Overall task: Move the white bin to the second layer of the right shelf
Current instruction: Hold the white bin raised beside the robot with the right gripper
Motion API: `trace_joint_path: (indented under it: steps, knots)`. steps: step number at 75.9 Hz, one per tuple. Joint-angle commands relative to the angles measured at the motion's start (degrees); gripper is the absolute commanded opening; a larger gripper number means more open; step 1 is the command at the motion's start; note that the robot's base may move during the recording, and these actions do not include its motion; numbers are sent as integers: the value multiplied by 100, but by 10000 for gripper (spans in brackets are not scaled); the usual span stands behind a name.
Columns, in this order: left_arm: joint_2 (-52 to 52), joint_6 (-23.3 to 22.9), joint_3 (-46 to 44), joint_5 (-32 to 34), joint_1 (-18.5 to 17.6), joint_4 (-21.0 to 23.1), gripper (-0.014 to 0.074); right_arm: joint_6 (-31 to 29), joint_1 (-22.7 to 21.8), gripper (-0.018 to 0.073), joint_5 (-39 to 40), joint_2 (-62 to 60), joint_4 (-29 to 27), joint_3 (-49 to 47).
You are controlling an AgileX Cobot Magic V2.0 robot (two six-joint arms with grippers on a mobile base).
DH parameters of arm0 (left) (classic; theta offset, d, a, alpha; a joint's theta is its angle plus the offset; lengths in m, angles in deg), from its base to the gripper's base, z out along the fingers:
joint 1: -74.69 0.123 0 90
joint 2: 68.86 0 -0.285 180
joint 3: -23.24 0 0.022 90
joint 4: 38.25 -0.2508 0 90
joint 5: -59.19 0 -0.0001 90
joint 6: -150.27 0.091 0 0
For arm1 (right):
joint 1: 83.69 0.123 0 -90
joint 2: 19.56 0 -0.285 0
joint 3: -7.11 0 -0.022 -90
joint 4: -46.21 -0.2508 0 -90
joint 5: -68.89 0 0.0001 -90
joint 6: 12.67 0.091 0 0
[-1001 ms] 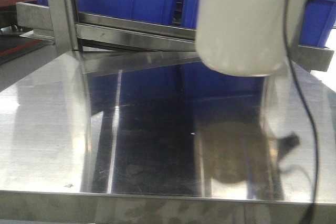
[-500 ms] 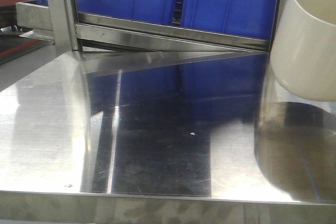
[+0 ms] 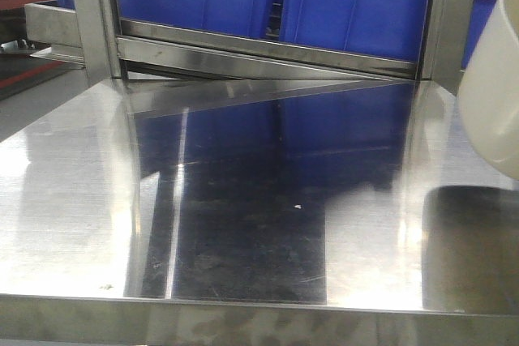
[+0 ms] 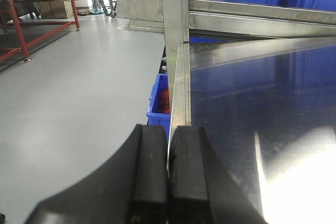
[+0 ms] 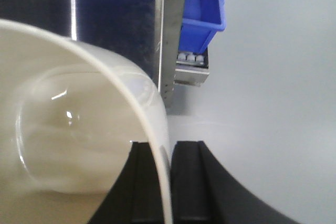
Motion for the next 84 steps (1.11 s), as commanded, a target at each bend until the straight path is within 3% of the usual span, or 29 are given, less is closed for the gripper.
trace_joint_path:
  steps: [1,37,84]
  knots:
    - [80,-30,211,501,-18,0,85,-50,17,48,574,-489,51,-11]
    - [80,-30,211,501,-18,0,85,-50,58,48,450,-2165,-143,253]
    - [80,-30,211,501,-18,0,85,-50,58,48,450,-2226,-143,253]
